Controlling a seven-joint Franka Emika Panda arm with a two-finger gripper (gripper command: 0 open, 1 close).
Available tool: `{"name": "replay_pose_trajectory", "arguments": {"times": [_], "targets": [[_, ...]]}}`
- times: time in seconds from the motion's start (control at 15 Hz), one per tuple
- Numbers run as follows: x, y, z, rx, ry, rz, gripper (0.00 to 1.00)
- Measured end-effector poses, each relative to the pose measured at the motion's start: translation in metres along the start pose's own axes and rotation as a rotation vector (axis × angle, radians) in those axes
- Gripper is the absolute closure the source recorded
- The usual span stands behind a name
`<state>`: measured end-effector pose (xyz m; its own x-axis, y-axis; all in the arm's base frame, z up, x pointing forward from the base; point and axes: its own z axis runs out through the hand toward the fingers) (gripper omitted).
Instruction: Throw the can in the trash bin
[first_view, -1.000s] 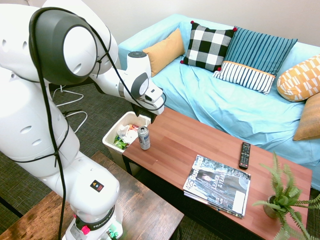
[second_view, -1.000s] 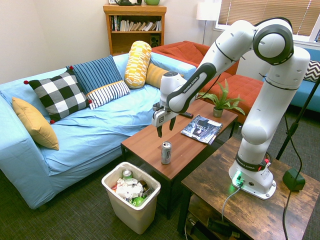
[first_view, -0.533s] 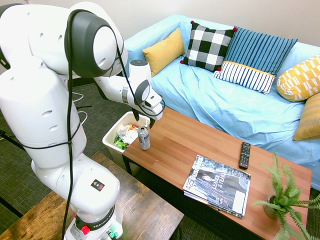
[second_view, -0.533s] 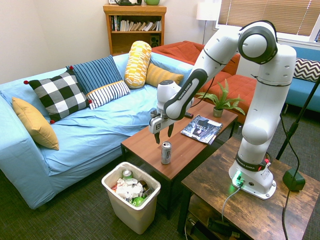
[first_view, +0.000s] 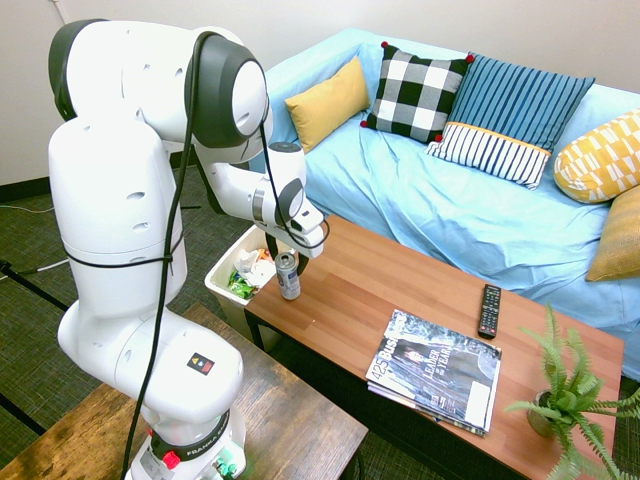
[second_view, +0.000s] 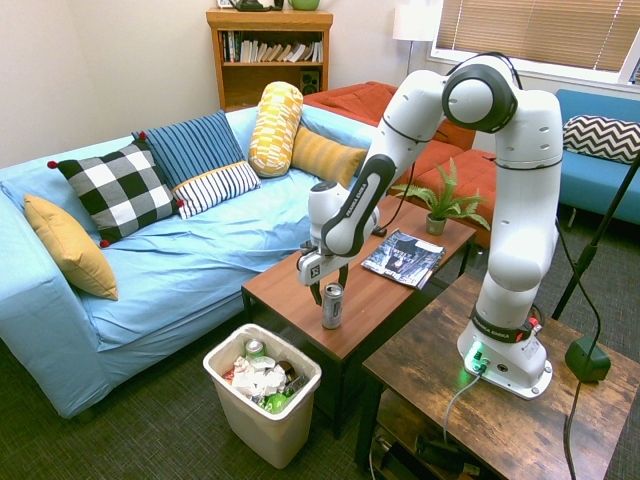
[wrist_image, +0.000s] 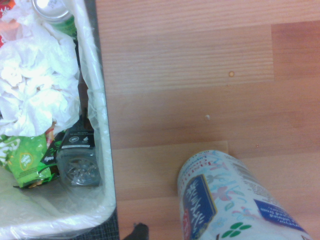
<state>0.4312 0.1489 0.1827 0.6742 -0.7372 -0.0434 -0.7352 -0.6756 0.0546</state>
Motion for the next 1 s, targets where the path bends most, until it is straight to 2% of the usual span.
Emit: {"name": "replay_pose_trajectory", "arguments": {"times": [0.07,1.0], "targets": [[0.0,0.0,0.003,-0.005,-0.002,0.0,1.0],[0.001,0.003,0.021,-0.022,-0.039,0.029,1.0]]}}
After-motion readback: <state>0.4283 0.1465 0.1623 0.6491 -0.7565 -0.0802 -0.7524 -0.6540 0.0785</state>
